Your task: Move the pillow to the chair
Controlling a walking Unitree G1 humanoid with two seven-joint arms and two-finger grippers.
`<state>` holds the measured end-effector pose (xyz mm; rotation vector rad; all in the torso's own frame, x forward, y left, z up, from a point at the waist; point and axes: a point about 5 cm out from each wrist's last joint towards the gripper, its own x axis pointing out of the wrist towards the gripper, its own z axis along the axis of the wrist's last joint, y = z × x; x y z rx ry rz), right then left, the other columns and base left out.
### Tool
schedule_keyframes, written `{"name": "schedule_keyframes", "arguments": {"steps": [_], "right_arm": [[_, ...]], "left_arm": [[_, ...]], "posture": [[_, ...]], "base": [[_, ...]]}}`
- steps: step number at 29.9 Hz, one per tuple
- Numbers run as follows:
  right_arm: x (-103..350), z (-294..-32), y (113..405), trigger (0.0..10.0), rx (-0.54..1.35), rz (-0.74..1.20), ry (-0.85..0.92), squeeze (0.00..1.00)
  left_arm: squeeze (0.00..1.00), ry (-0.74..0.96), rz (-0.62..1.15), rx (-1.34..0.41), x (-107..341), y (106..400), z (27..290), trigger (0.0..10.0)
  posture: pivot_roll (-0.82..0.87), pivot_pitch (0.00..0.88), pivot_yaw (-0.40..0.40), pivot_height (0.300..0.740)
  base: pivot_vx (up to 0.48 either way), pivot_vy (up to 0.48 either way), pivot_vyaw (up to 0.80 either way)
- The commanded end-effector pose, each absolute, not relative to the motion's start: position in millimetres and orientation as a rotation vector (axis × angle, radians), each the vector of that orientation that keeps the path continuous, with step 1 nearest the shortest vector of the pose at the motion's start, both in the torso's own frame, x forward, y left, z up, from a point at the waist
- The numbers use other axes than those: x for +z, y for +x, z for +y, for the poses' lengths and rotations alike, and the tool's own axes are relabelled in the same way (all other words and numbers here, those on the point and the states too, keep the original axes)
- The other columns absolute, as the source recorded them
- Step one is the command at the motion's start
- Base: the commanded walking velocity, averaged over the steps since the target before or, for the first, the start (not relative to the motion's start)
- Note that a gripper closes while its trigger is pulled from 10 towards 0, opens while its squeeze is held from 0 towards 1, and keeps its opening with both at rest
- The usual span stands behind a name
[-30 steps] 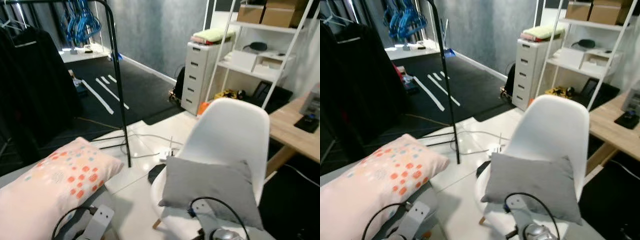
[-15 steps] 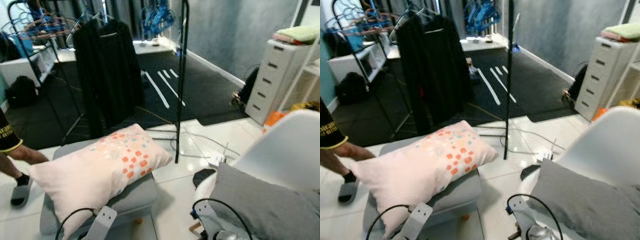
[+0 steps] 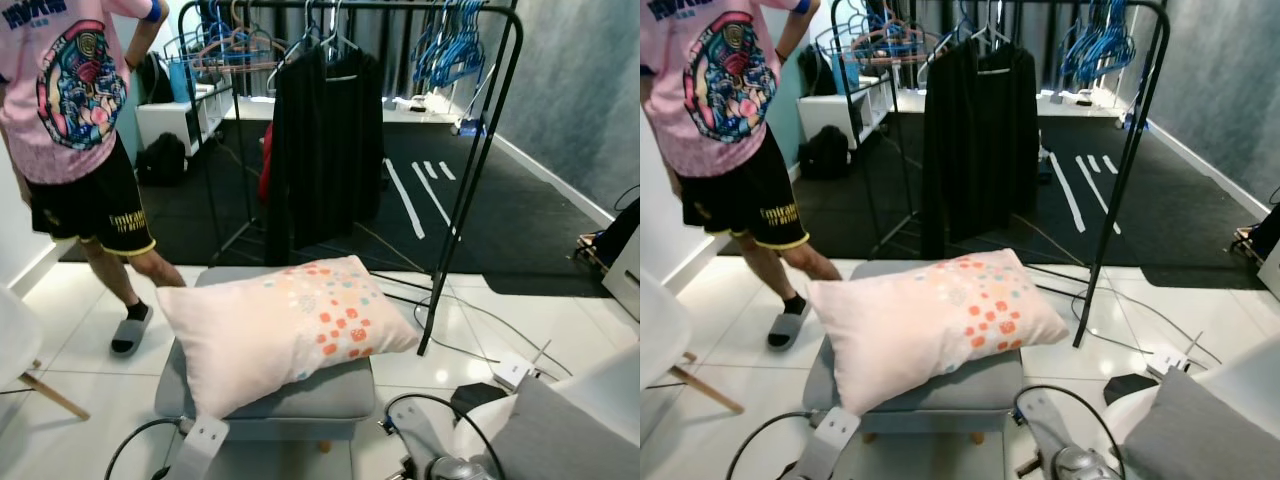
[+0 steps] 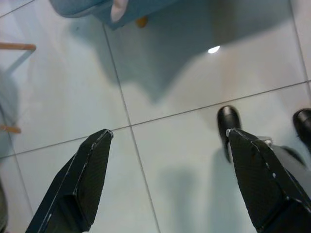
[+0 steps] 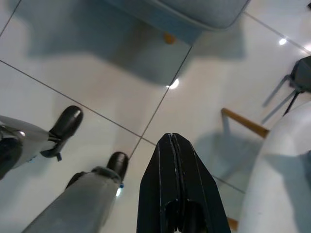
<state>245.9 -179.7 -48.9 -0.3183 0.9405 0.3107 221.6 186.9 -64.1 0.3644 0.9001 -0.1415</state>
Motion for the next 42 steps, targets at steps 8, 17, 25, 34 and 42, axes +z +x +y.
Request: {"name": "schedule_keyframes", "arguments": {"steps": [8, 17, 25, 34, 42], "right_arm": [[-51.7, -187.8, 241.2, 10.0, 0.279, 0.962, -0.368, 0.0], [-51.3, -188.2, 241.8, 10.0, 0.283, 0.961, -0.384, 0.0], [-51.1, -188.3, 242.0, 10.0, 0.284, 0.96, -0.387, 0.0], [-50.9, -188.1, 242.2, 10.0, 0.291, 0.961, -0.388, 0.0], [-48.5, -182.6, 244.9, 10.0, 0.316, 0.894, -0.309, 0.0]], "left_arm": [[0.0, 0.339, 0.898, -0.134, -63.7, 222.6, 185.3, 10.0], [0.0, 0.344, 0.901, -0.129, -63.8, 222.6, 185.6, 10.0], [0.0, 0.315, 0.912, -0.12, -64.6, 221.6, 185.2, 10.0], [0.0, 0.281, 0.899, -0.048, -64.5, 221.2, 187.0, 10.0], [0.0, 0.24, 0.89, -0.024, -64.6, 220.8, 187.0, 10.0]], "posture": [[-0.14, 0.0, -0.031, 0.74], [-0.14, 0.0, -0.033, 0.74], [-0.14, 0.0, -0.033, 0.74], [-0.14, 0.0, -0.036, 0.74], [-0.14, 0.0, -0.035, 0.74]], "base": [[0.0, -0.371, 0.0], [0.0, 0.0, 0.0], [0.0, -0.416, 0.0], [0.0, 0.0, 0.0], [0.0, 0.0, 0.3]]}}
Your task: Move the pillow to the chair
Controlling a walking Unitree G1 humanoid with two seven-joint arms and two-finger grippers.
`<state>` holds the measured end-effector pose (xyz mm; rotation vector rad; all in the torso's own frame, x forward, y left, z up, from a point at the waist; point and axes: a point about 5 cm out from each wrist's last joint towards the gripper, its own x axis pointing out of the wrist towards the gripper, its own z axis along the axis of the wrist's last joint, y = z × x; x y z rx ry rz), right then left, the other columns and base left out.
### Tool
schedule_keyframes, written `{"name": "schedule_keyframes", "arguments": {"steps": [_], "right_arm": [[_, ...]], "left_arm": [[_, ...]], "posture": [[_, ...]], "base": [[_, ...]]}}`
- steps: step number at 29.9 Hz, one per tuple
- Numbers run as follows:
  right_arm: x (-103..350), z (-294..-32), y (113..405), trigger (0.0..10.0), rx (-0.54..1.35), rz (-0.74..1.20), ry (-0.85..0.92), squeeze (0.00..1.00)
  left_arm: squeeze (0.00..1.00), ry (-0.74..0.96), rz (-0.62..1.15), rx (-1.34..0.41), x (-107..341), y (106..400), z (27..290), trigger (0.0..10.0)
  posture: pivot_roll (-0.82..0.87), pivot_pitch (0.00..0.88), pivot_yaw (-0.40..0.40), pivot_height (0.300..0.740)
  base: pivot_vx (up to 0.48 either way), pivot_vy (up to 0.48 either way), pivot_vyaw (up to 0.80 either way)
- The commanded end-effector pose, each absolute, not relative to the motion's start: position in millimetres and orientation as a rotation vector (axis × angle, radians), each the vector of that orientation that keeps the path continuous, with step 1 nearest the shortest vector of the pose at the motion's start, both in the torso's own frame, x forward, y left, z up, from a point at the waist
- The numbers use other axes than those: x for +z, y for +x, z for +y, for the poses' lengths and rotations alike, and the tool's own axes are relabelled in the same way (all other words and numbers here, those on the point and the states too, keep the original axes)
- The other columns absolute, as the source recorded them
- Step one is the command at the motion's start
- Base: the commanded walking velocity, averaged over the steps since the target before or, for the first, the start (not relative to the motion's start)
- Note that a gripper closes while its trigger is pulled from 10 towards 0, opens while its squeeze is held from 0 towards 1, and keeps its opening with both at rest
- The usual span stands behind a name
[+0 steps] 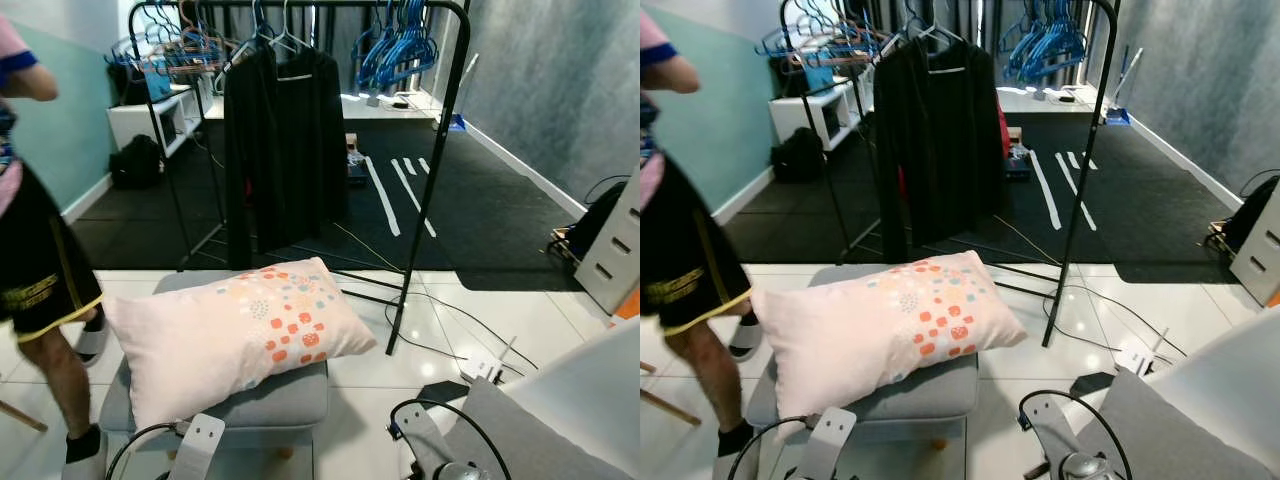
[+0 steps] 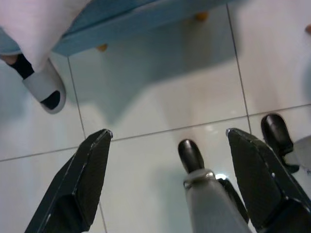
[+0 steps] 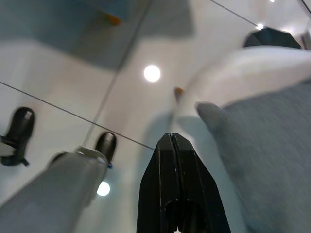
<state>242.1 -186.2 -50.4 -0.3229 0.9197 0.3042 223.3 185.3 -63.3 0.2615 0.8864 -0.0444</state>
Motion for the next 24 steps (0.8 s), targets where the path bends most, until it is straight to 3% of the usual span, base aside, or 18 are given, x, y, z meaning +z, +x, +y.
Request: {"name": "schedule_keyframes", "arguments": {"steps": [1, 8, 13, 24], "right_arm": [[-48.5, -182.1, 244.9, 10.0, 0.326, 0.895, -0.309, 0.0], [-48.8, -182.2, 244.4, 10.0, 0.328, 0.901, -0.3, 0.0], [-49.1, -184.5, 244.3, 10.0, 0.274, 0.897, -0.282, 0.0], [-48.8, -185.8, 244.5, 10.0, 0.272, 0.893, -0.295, 0.0]], "left_arm": [[0.0, 0.242, 0.89, -0.026, -64.5, 220.9, 186.9, 10.0], [0.0, 0.248, 0.884, -0.024, -64.2, 221.3, 186.8, 10.0], [0.0, 0.234, 0.871, -0.053, -63.4, 222.5, 184.9, 10.0], [0.0, 0.241, 0.872, -0.072, -63.4, 222.7, 183.7, 10.0]], "posture": [[-0.14, 0.0, -0.035, 0.74], [-0.14, 0.0, -0.035, 0.74], [-0.14, 0.0, -0.036, 0.74], [-0.14, 0.0, -0.038, 0.74]], "base": [[0.0, 0.0, 0.79], [0.0, 0.0, 0.79], [0.0, 0.0, 0.0], [0.434, 0.0, 0.0]]}}
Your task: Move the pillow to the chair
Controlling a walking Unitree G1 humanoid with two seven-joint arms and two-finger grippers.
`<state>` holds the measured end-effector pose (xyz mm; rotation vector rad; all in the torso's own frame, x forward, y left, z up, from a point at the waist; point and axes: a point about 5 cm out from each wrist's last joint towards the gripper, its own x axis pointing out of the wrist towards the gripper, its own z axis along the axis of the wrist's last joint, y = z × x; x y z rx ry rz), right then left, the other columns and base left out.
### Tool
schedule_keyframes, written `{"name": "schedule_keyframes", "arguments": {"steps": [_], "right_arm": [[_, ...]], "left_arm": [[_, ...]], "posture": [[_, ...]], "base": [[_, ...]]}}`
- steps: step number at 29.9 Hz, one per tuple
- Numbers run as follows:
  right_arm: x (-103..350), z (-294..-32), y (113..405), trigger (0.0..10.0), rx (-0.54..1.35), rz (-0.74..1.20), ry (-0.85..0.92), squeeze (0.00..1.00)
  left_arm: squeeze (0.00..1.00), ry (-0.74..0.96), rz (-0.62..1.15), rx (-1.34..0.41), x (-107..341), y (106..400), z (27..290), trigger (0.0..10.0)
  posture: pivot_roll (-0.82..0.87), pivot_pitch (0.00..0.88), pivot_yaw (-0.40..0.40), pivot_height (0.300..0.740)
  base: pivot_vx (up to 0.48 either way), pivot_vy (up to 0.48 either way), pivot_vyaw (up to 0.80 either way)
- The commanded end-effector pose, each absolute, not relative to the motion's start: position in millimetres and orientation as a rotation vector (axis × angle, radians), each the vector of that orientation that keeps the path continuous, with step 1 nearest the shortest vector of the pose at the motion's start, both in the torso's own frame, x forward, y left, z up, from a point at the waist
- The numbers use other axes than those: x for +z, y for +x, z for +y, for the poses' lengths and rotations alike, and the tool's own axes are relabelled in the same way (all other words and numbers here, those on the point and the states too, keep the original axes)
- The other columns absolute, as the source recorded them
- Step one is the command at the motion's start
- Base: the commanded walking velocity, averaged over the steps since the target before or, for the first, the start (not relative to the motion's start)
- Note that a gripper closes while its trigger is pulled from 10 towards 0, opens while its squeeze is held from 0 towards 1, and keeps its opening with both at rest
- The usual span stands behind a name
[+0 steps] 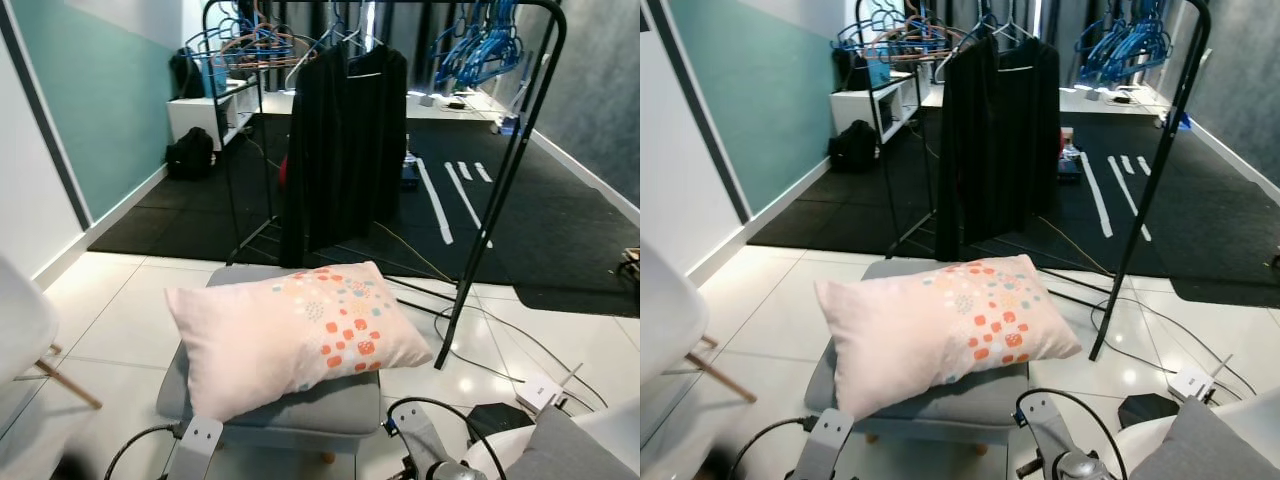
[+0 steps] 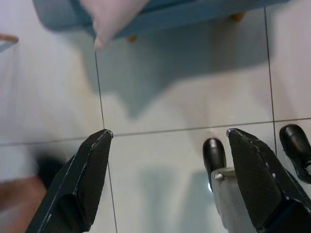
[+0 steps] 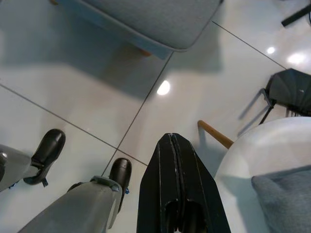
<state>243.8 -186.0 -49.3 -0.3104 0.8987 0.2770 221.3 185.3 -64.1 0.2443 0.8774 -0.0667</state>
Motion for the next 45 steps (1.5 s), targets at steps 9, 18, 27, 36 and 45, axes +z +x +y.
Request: {"name": "schedule_keyframes", "arguments": {"steps": [9, 18, 27, 36, 45], "right_arm": [[-47.9, -185.6, 245.5, 10.0, 0.262, 0.873, -0.285, 0.0], [-49.1, -186.7, 244.2, 10.0, 0.244, 0.885, -0.286, 0.0], [-50.3, -187.3, 242.8, 10.0, 0.236, 0.908, -0.291, 0.0], [-51.5, -189.9, 241.4, 10.0, 0.167, 0.921, -0.256, 0.0], [-51.8, -190.4, 241.1, 10.0, 0.154, 0.925, -0.25, 0.0]], "left_arm": [[0.0, 0.24, 0.872, -0.079, -63.4, 222.9, 183.3, 10.0], [0.0, 0.254, 0.869, -0.064, -63.4, 222.5, 184.6, 10.0], [0.0, 0.265, 0.881, -0.053, -64.0, 221.7, 186.0, 10.0], [0.0, 0.271, 0.879, -0.047, -63.6, 222.4, 186.4, 10.0], [0.0, 0.274, 0.885, -0.04, -63.8, 222.0, 186.8, 10.0]], "posture": [[-0.14, 0.0, -0.04, 0.74], [-0.14, 0.0, -0.037, 0.74], [-0.14, 0.0, -0.035, 0.74], [-0.14, 0.0, -0.034, 0.74], [-0.14, 0.0, -0.037, 0.74]], "base": [[0.48, 0.0, 0.5], [0.281, 0.0, 0.0], [0.0, 0.0, 0.0], [0.0, 0.0, 0.0], [-0.053, 0.0, 0.0]]}}
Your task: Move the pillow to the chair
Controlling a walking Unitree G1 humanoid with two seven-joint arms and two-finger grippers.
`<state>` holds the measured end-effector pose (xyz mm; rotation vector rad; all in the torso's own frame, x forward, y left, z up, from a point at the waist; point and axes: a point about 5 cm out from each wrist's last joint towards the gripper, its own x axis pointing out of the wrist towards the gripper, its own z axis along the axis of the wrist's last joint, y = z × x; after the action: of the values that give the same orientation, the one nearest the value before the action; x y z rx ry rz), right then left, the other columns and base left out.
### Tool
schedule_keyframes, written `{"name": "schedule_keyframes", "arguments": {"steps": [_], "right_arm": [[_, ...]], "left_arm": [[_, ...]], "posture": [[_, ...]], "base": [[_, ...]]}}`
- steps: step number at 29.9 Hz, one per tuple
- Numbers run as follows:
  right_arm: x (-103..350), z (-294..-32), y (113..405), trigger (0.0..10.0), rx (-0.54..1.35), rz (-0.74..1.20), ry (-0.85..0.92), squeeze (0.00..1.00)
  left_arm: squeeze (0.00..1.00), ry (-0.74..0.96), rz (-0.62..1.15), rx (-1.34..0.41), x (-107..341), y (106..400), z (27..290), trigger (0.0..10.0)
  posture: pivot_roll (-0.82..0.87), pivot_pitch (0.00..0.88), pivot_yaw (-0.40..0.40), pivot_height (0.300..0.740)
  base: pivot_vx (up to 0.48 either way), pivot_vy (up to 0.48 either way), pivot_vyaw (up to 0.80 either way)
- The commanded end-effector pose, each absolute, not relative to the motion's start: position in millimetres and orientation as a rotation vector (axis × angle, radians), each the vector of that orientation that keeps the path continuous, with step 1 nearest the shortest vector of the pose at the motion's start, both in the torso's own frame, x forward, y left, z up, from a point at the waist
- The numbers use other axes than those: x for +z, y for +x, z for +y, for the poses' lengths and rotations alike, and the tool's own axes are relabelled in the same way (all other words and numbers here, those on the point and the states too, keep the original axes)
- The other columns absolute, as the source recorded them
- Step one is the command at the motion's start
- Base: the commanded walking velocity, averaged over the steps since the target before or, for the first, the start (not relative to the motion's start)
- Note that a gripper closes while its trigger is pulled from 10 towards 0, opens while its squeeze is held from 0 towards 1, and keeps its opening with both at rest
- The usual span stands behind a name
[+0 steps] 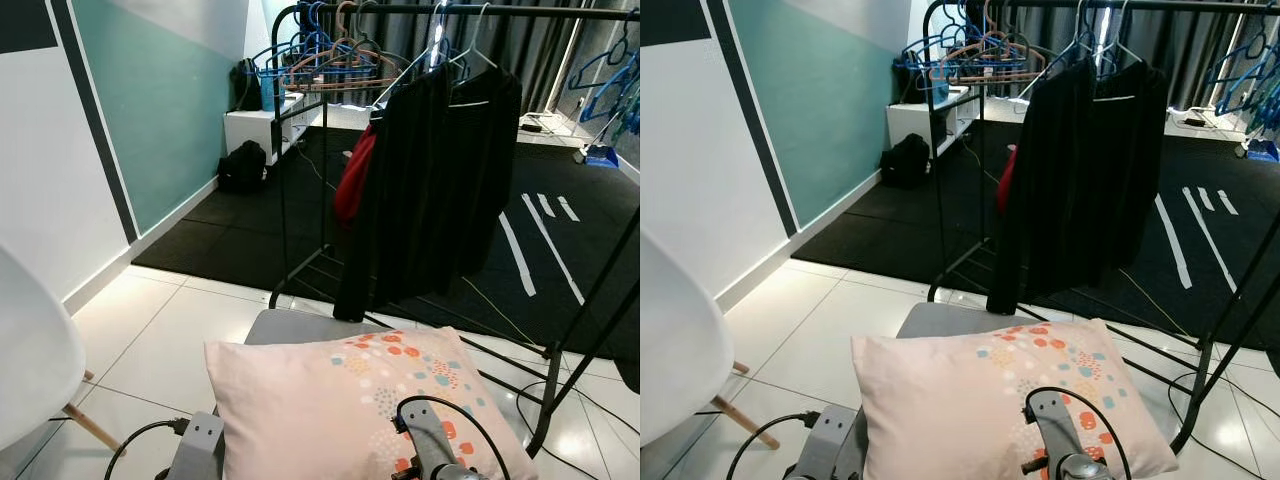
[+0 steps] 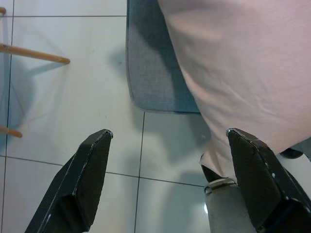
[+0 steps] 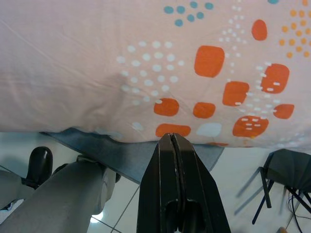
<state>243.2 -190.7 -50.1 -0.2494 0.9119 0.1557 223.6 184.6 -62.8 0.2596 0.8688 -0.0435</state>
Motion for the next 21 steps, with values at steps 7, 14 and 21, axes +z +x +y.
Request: {"name": "schedule_keyframes", "arguments": {"steps": [7, 14, 21], "right_arm": [[-51.9, -190.7, 241.0, 10.0, 0.151, 0.928, -0.257, 0.0], [-51.8, -191.0, 241.0, 10.0, 0.152, 0.93, -0.26, 0.0], [-51.7, -191.0, 241.1, 10.0, 0.154, 0.93, -0.262, 0.0]], "left_arm": [[0.0, 0.282, 0.891, -0.044, -64.1, 221.7, 186.8, 10.0], [0.0, 0.269, 0.883, -0.036, -64.0, 221.8, 186.3, 10.0], [0.0, 0.271, 0.885, -0.034, -64.0, 221.8, 186.4, 10.0]], "posture": [[-0.14, 0.0, -0.036, 0.74], [-0.14, 0.0, -0.038, 0.74], [-0.14, 0.0, -0.038, 0.74]], "base": [[-0.343, 0.0, 0.0], [0.0, 0.0, 0.0], [0.0, 0.0, 0.0]]}}
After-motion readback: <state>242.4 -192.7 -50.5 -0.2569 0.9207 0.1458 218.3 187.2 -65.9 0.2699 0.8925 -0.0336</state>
